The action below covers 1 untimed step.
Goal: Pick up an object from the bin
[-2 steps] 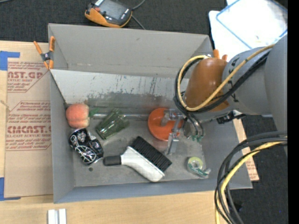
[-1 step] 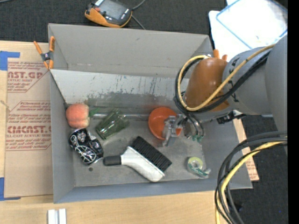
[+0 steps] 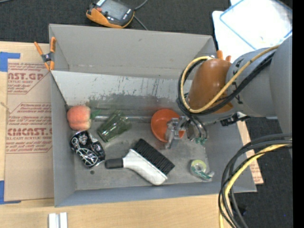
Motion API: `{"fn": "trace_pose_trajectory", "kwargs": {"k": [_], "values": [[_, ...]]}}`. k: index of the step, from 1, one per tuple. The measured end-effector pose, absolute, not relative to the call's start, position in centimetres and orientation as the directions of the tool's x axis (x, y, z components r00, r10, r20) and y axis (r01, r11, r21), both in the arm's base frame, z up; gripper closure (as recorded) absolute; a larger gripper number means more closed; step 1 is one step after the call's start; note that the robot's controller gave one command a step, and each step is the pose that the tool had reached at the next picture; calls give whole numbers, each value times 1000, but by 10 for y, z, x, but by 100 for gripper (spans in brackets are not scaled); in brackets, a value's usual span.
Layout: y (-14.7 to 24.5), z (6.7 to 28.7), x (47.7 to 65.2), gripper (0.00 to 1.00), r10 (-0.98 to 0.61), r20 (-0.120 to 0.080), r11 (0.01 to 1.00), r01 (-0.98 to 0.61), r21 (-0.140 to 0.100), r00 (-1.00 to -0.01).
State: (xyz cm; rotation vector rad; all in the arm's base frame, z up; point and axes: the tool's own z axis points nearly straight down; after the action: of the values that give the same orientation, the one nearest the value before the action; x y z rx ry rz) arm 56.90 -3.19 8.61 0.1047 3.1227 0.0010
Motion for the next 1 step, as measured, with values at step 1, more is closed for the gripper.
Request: {"fn": "trace_pose_trajectory", "kwargs": {"k": [1], "values": [[-44, 81, 571, 100, 12, -21, 1000, 12, 1, -1000]]}}
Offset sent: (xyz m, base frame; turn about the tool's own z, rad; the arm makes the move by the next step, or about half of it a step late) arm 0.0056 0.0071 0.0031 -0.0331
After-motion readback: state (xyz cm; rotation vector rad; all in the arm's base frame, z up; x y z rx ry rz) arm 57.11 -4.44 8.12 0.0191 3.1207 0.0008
